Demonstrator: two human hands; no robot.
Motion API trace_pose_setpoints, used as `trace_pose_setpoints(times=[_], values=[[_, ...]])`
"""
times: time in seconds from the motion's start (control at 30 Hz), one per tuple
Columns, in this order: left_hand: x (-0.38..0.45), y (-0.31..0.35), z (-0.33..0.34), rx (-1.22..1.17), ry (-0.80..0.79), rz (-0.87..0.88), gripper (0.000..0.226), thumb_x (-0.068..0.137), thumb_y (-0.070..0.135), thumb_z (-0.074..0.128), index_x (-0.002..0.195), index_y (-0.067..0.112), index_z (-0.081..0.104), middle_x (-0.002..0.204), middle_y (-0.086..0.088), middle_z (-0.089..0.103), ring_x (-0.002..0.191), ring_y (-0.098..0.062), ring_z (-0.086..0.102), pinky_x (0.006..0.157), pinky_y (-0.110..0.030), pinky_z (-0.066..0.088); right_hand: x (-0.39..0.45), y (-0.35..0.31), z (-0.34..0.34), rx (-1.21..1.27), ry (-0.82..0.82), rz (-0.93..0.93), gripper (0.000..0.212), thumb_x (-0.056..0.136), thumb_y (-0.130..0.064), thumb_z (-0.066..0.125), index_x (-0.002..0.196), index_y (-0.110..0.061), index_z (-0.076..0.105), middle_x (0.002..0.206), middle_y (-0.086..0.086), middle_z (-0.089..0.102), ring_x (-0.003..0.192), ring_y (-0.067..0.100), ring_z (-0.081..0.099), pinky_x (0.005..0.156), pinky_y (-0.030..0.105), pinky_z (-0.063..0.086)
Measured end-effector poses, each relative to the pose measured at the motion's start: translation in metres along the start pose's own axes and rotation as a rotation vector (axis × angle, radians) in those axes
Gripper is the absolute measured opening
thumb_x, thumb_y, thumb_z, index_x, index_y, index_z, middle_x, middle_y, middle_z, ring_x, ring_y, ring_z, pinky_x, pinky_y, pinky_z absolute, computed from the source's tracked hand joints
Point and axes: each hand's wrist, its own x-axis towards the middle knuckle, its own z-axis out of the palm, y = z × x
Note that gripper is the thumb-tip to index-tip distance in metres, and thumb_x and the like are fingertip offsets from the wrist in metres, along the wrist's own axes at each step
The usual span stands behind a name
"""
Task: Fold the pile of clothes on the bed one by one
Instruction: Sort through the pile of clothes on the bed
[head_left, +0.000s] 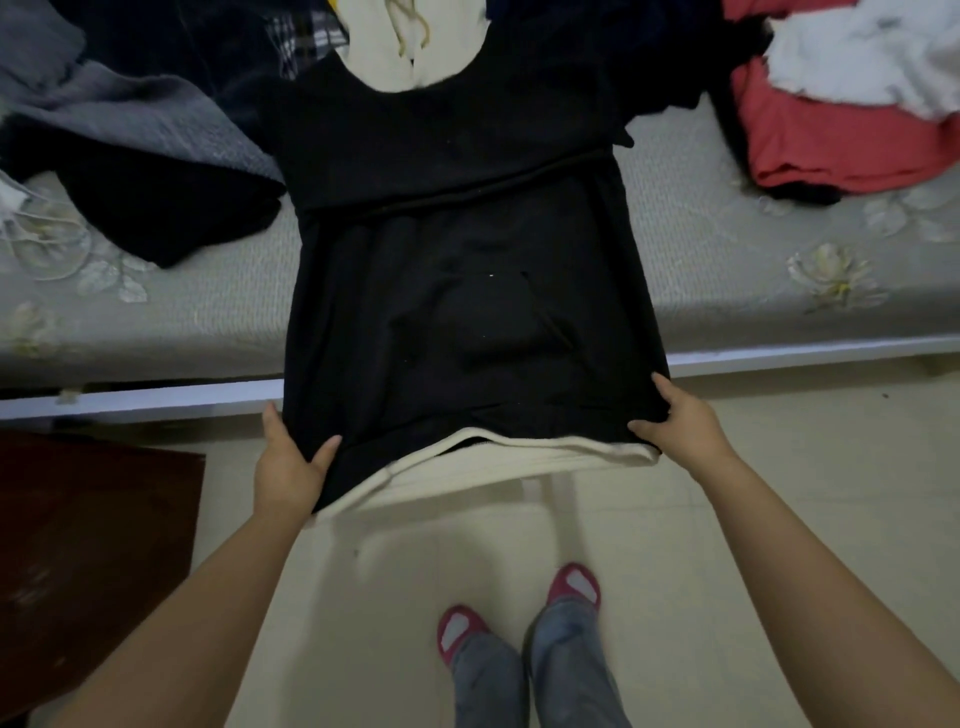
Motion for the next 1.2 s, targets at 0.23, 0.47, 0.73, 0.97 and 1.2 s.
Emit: trace_pose_setpoints(times=[0.23,0.47,0.73,0.97,1.2], values=[[0.002,0.003,-0.006,0.031,-0.034,0.023,0.082,0.086,0.015,0.060,0.146,0.008,0.004,0.137,-0.023,0.041,0.119,-0.042,0.045,0.097,-0.047,0.037,-0.007,-0.004,0.016,-0.070,0.193,0.020,0.034,0.084,-0.006,0.062,0.117,0.000,0.059,0.111,0.021,0.064,0.101,0.032,0.059,0.080,0.023,0.037],[0.001,0.001,-0.012,-0.028,-0.005,-0.004,0.085,0.087,0.028,0.059,0.146,0.011,0.001,0.141,-0.021,0.039,0.123,-0.040,0.042,0.099,-0.043,0.035,-0.021,0.002,0.023,0.562,0.375,-0.027,0.016,0.084,0.003,0.057,0.099,0.000,0.064,0.092,0.008,0.067,0.079,0.013,0.059,0.066,0.008,0.043],[0.000,-0.010,-0.029,0.114,-0.072,0.104,0.099,0.070,0.020,0.078,0.143,0.016,0.012,0.133,-0.019,0.047,0.117,-0.040,0.047,0.090,-0.047,0.041,-0.037,0.025,-0.023,1.348,0.244,0.077,0.027,0.096,0.000,0.033,0.082,-0.018,0.048,0.061,-0.011,0.068,0.057,0.000,0.063,0.058,0.015,0.052],[-0.004,-0.019,-0.023,0.062,-0.145,0.086,0.112,0.066,0.002,0.078,0.146,0.023,0.003,0.137,-0.016,0.042,0.122,-0.038,0.042,0.097,-0.046,0.037,-0.038,0.019,-0.002,0.901,0.067,0.250,0.035,0.084,0.018,0.029,0.071,-0.012,0.041,0.062,0.010,0.053,0.050,0.014,0.054,0.042,0.017,0.041],[-0.004,-0.019,-0.025,-0.026,-0.027,0.002,0.099,0.078,0.024,0.071,0.147,0.019,0.000,0.142,-0.016,0.038,0.126,-0.039,0.040,0.100,-0.047,0.034,-0.011,0.010,0.003,0.492,0.168,0.338,0.035,0.082,-0.029,0.066,0.069,-0.006,0.043,0.072,0.009,0.050,0.083,0.031,0.054,0.068,0.034,0.038]])
